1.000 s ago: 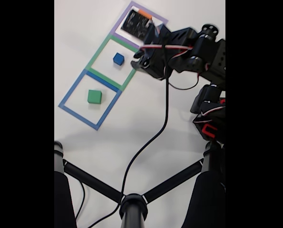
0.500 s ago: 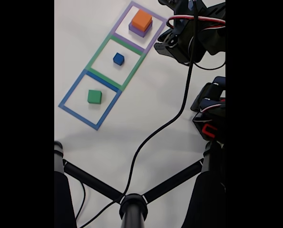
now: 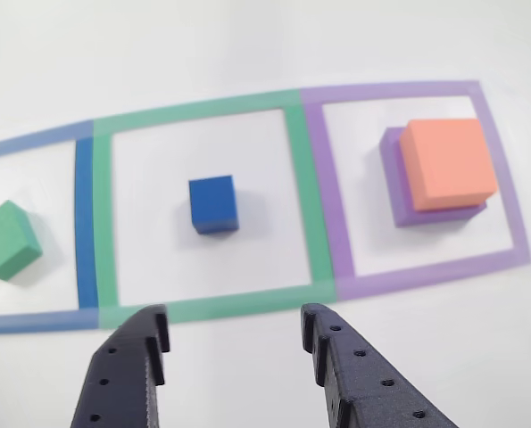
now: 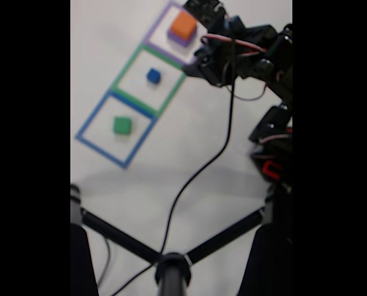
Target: Tower of hanoi
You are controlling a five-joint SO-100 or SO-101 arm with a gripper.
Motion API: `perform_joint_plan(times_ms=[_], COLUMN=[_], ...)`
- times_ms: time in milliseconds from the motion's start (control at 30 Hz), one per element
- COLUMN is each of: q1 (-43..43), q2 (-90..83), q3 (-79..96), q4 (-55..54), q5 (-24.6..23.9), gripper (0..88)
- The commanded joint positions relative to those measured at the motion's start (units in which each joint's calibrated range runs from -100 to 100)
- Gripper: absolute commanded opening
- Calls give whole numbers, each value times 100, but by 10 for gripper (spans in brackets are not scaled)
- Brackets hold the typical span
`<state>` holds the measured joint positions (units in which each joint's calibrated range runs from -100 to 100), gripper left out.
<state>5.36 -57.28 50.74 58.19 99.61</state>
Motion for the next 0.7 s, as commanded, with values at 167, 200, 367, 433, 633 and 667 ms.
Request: perform_joint_plan(times_ms=[167, 200, 367, 433, 633, 667], q1=[184, 207, 276, 238, 85, 55], q2=[255, 376, 1305, 1810, 3268, 3517], q3=[2627, 2900, 3936, 4026, 4090, 4072], q4=[-4163, -4665, -6842, -7474, -9198, -9449], q5=[39, 39, 39, 39, 39, 39], gripper=[260, 267, 279, 282, 287, 287])
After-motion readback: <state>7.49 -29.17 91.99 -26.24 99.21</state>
